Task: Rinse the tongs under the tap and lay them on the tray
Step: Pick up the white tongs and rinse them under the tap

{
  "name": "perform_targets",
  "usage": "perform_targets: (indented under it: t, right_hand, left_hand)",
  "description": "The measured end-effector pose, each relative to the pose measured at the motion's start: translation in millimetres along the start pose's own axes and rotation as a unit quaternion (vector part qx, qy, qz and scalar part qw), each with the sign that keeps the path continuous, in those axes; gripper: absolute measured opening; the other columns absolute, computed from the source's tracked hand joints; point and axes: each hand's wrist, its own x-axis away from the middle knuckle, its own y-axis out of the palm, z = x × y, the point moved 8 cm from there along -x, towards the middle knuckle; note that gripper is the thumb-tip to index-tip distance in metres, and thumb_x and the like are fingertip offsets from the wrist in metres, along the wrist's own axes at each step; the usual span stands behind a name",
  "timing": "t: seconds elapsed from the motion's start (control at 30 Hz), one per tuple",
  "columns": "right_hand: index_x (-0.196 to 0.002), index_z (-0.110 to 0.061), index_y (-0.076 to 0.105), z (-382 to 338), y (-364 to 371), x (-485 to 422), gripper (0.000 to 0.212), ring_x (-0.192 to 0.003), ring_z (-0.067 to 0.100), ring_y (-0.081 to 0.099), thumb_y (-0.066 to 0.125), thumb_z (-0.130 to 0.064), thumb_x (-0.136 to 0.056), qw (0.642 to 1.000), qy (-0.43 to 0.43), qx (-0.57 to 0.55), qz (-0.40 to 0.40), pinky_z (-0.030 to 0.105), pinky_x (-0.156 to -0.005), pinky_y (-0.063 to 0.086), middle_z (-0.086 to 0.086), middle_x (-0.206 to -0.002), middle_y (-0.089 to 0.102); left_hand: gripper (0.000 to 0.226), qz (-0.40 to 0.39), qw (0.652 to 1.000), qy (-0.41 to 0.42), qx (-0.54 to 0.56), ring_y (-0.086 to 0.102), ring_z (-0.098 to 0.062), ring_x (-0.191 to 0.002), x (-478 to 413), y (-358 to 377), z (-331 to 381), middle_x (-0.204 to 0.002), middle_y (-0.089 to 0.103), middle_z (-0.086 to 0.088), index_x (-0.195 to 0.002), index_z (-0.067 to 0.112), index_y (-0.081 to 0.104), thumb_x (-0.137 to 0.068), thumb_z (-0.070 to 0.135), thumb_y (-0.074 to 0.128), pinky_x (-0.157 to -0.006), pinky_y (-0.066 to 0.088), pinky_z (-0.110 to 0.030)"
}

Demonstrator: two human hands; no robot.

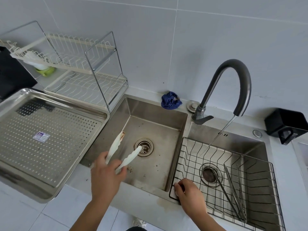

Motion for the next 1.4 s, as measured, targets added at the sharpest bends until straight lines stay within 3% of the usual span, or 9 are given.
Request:
perform_targets:
  t: [0.17, 0.33, 0.53, 0.77, 0.97, 1.1, 1.2, 1.27, 1.4]
  right_hand:
    - [-0.076, -0.034, 0.058, 1.0, -9.0, -1.9, 0.019, -0.068, 0.002, 0.061, 0.063, -0.038, -0.094, 0.996, 0.047, -0.069, -0.018, 0.017, -0.054, 0.042, -0.009, -0.074, 0.066]
    - [-0.082, -0.027, 0.067, -0.8, -60.0, -7.5, 0.016, -0.064, 0.006, 0.06, 0.066, -0.037, -0.094, 0.981, 0.077, -0.179, 0.016, 0.026, -0.06, 0.05, 0.0, -0.076, 0.07]
    - [-0.096, -0.017, 0.077, -39.0, -146.3, -19.6, 0.029, -0.074, 0.018, 0.067, 0.054, -0.031, -0.105, 0.885, 0.016, -0.461, 0.062, 0.034, -0.066, 0.057, 0.006, -0.085, 0.074]
    - [-0.06, -0.029, 0.064, -40.9, -188.6, -18.8, 0.046, -0.048, 0.003, 0.047, 0.054, -0.031, -0.105, 0.882, -0.02, -0.446, 0.153, 0.015, -0.044, 0.038, -0.014, -0.052, 0.051]
    - [-0.085, -0.024, 0.072, -27.5, -170.4, -25.7, 0.016, -0.059, 0.007, 0.057, 0.069, -0.009, -0.085, 0.884, -0.003, -0.448, 0.134, 0.021, -0.052, 0.048, -0.005, -0.065, 0.065]
    - [-0.081, -0.025, 0.072, -20.8, -179.0, -33.2, 0.01, -0.057, 0.008, 0.057, 0.073, -0.022, -0.09, 0.89, -0.006, -0.421, 0.174, 0.023, -0.052, 0.047, -0.004, -0.064, 0.067]
    - [-0.059, -0.023, 0.053, -19.5, -195.0, -44.2, 0.043, -0.051, 0.008, 0.04, 0.064, -0.038, -0.098, 0.894, -0.012, -0.386, 0.228, 0.027, -0.049, 0.036, -0.013, -0.05, 0.045]
    - [-0.061, -0.021, 0.051, -24.4, -190.1, -49.2, 0.043, -0.053, 0.011, 0.04, 0.063, -0.039, -0.098, 0.897, -0.016, -0.388, 0.21, 0.031, -0.05, 0.036, -0.01, -0.053, 0.044]
    - [-0.087, -0.016, 0.067, -26.4, -163.6, -57.8, 0.007, -0.065, 0.021, 0.06, 0.069, -0.02, -0.082, 0.897, -0.01, -0.434, 0.084, 0.032, -0.054, 0.052, 0.018, -0.077, 0.066]
  left_hand:
    - [0.022, -0.05, 0.967, -0.025, 0.247, 0.055, -0.005, -0.1, 0.7, 17.0, 60.1, -0.118, 0.053, 0.01, -0.072, 0.031, 0.069, -0.077, 0.016, 0.084, -0.075, 0.046, -0.018]
    - [0.011, -0.196, 0.87, -0.046, 0.45, 0.065, -0.002, -0.104, 18.7, 41.7, 116.7, -0.123, 0.061, 0.014, -0.086, 0.032, 0.08, -0.075, 0.029, 0.082, -0.073, 0.056, -0.019]
    - [0.04, -0.321, 0.795, -0.009, 0.514, 0.064, -0.009, -0.113, 39.5, 64.1, 187.0, -0.12, 0.067, 0.011, -0.094, 0.016, 0.08, -0.063, 0.041, 0.077, -0.084, 0.056, -0.026]
    - [0.048, -0.339, 0.798, 0.036, 0.497, 0.063, -0.011, -0.115, 43.2, 77.9, 226.6, -0.133, 0.059, 0.0, -0.092, 0.002, 0.077, -0.063, 0.04, 0.077, -0.09, 0.054, -0.03]
    - [0.039, -0.329, 0.792, 0.017, 0.514, 0.063, -0.02, -0.114, 43.4, 85.4, 237.3, -0.124, 0.064, 0.0, -0.09, 0.009, 0.08, -0.065, 0.039, 0.078, -0.088, 0.055, -0.033]
    - [0.035, -0.336, 0.782, 0.023, 0.525, 0.064, -0.019, -0.117, 40.4, 87.9, 240.9, -0.127, 0.067, 0.004, -0.091, 0.009, 0.08, -0.068, 0.034, 0.077, -0.093, 0.053, -0.036]
    - [0.031, -0.342, 0.782, 0.042, 0.52, 0.062, -0.02, -0.121, 36.0, 87.4, 245.6, -0.131, 0.066, 0.005, -0.09, 0.008, 0.08, -0.071, 0.033, 0.077, -0.097, 0.051, -0.037]
    - [0.03, -0.343, 0.779, 0.041, 0.523, 0.063, -0.02, -0.119, 31.8, 87.4, 246.8, -0.128, 0.067, 0.004, -0.092, 0.01, 0.08, -0.072, 0.033, 0.077, -0.094, 0.054, -0.034]
    - [0.031, -0.336, 0.773, 0.015, 0.537, 0.063, -0.015, -0.121, 21.4, 91.4, 239.8, -0.127, 0.069, 0.003, -0.101, 0.013, 0.08, -0.074, 0.029, 0.075, -0.09, 0.053, -0.021]
